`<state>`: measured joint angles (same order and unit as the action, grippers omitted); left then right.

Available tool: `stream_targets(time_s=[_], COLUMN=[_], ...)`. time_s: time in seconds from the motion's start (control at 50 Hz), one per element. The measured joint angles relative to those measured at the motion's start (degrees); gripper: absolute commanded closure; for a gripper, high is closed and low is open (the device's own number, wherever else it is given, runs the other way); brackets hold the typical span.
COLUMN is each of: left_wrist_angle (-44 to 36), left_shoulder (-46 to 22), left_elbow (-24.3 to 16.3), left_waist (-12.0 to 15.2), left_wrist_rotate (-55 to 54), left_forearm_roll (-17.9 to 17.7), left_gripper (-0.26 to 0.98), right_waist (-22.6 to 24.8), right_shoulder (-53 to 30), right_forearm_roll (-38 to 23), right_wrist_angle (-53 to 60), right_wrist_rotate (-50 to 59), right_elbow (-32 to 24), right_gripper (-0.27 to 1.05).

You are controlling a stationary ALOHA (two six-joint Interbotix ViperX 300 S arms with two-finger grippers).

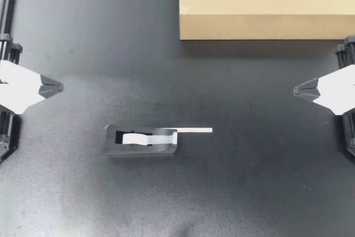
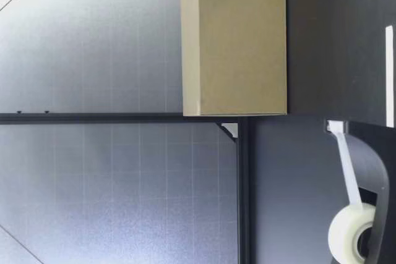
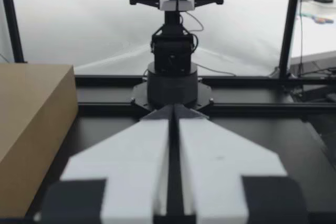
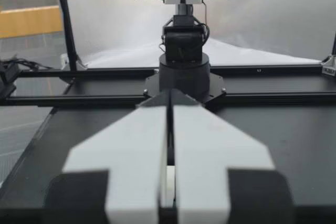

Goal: Cut a small piece of tape from the tape dispenser then place it on the cardboard box's edge.

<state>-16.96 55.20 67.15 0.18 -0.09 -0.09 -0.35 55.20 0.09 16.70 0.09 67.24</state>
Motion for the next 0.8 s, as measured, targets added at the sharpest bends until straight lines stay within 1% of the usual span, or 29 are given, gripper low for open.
stream_targets(time_s=[0.06, 0.22, 0.34, 0.44, 0.6, 0.8], left_wrist_angle=[-0.35, -2.46, -3.52, -4.04, -4.22, -4.22], left_shoulder=[-0.09, -0.26, -0.26, -0.35, -0.79, -1.32], left_elbow=[0.26, 1.32, 2.02, 2.37, 2.55, 2.64], left_waist=[0.09, 0.62, 0.62, 0.70, 0.70, 0.70], left_wrist_rotate=[0.00, 0.00, 0.00, 0.18, 0.35, 0.35], left_forearm_roll=[0.00, 0.00, 0.00, 0.00, 0.00, 0.00], left_gripper=[0.84, 0.84, 0.84, 0.84, 0.84, 0.84], right_waist=[-0.09, 0.00, -0.53, -1.85, -3.08, -3.25], right_shoulder=[0.00, -1.23, -5.27, -10.81, -21.97, -37.00], right_forearm_roll=[0.00, 0.00, 0.70, 1.93, 2.64, 2.90], right_wrist_angle=[0.09, 1.67, 2.02, 0.79, -4.13, -13.71], right_wrist_rotate=[0.00, 0.35, 0.44, 0.62, 0.79, 1.32], right_elbow=[0.00, -0.44, -3.60, -7.56, -14.59, -25.75], right_gripper=[0.91, 0.91, 0.91, 0.91, 0.91, 0.91])
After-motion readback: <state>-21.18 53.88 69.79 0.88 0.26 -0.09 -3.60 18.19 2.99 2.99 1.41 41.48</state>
